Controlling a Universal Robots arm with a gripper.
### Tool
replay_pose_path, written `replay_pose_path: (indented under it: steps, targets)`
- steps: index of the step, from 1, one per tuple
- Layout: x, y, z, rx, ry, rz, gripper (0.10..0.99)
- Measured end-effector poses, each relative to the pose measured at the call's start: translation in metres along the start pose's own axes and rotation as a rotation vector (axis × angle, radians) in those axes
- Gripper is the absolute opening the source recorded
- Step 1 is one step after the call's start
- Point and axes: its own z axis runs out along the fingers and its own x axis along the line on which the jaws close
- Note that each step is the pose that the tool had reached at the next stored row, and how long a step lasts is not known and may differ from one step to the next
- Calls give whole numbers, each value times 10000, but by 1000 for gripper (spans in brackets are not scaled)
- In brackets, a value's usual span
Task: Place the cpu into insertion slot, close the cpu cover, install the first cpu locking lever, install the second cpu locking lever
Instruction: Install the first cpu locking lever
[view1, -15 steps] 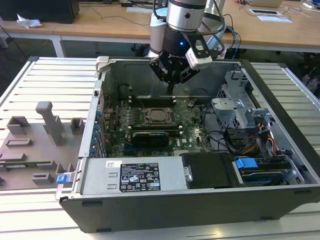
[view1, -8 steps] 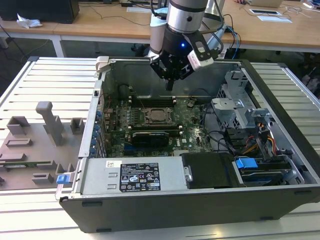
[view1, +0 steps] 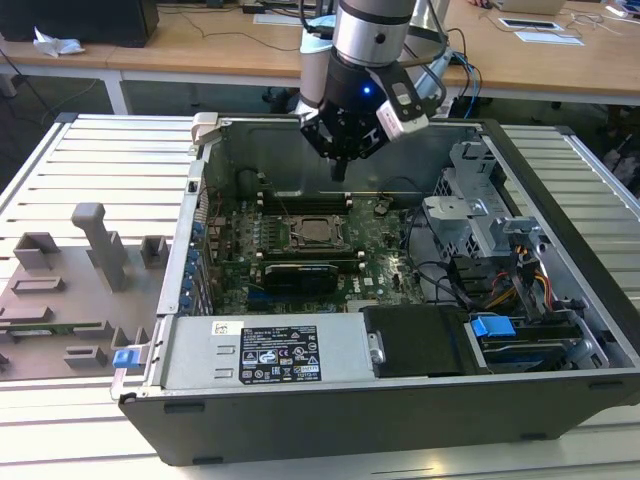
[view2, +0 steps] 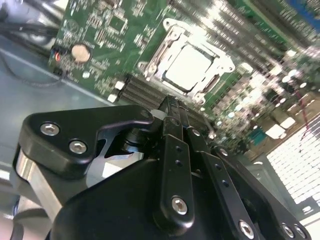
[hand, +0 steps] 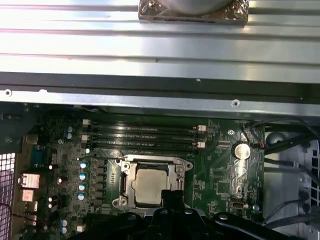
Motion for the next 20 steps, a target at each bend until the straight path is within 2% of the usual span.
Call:
replay_pose_path:
  steps: [3, 4, 12, 18, 20]
  targets:
    - [2, 0, 0, 4, 0, 3, 110]
    - [25, 2, 2, 5, 0, 2, 110]
    - [299, 15, 22, 4, -19, 0, 110]
    - [583, 35, 72, 6, -61, -1, 110]
    - [770, 66, 119, 7, -82, -2, 110]
